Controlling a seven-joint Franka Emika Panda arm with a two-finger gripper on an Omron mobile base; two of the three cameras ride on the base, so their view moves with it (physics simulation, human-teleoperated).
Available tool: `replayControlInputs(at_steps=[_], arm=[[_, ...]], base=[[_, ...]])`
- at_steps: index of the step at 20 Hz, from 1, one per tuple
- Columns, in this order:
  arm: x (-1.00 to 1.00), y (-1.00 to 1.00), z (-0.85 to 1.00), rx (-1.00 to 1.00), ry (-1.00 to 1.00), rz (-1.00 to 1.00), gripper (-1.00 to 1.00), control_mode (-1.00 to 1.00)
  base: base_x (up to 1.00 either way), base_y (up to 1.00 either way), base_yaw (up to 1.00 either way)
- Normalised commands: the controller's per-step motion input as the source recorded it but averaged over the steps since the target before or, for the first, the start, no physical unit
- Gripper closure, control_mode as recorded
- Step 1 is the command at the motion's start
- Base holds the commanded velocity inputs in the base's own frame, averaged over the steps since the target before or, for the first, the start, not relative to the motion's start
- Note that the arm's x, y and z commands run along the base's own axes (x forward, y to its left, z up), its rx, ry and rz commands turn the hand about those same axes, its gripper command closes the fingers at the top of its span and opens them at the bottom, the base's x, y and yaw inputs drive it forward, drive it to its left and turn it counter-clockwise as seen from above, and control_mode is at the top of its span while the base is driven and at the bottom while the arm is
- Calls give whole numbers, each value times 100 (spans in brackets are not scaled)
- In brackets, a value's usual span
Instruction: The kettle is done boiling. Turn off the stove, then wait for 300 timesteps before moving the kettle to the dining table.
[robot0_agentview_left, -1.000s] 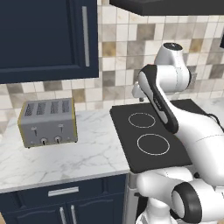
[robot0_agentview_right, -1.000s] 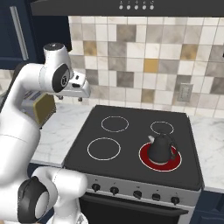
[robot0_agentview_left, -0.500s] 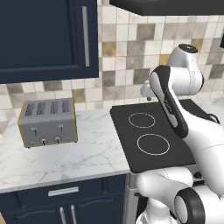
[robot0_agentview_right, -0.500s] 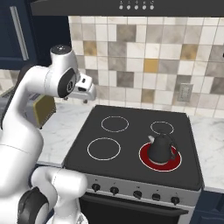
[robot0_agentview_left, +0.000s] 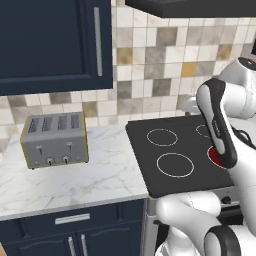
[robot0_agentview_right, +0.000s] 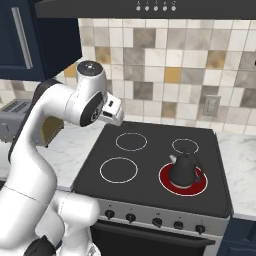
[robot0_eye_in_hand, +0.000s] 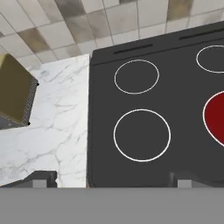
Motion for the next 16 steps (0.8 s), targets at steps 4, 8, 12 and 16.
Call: replayControlInputs(at_steps=[4, 8, 12, 16], arm=[[-42, -55, 0, 16, -2, -8, -100, -100], [-51, -45, -4, 13, -1, -10, -100, -100], [-53, -33, -4, 10, -5, -12, -100, -100], [-54, -28, -8, 9, -6, -13, -100, -100]], base=[[0, 0, 0], [0, 0, 0], [0, 0, 0], [0, 0, 0]])
